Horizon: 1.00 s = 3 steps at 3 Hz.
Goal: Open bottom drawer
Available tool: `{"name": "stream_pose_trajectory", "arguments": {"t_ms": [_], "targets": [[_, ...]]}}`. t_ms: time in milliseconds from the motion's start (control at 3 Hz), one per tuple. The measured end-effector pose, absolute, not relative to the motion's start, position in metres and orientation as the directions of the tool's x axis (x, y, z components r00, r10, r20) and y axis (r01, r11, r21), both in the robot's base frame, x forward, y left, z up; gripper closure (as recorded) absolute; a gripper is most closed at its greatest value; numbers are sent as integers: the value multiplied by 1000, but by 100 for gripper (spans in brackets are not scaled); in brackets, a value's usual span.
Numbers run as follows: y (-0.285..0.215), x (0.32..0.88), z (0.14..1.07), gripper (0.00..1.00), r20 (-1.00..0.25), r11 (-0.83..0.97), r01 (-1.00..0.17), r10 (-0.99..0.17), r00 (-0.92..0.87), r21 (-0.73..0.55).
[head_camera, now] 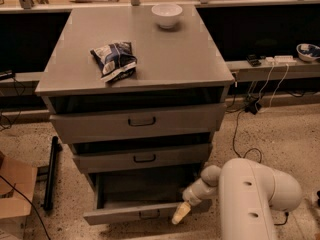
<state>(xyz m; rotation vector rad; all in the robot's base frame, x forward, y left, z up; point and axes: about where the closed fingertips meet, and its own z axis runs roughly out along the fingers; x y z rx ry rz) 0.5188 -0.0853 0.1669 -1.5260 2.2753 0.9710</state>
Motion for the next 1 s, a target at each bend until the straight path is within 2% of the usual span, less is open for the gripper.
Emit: {"name": "stream_pose_trajectory", "arguments": {"t_ms": [333, 667, 1000], "targets": [[-76, 484, 166, 15, -472, 227, -870, -766, -437, 439], [-69, 470, 165, 38, -451, 219, -854, -773, -447, 471], [-63, 453, 162, 37, -437, 229, -834, -765, -473, 501]]}}
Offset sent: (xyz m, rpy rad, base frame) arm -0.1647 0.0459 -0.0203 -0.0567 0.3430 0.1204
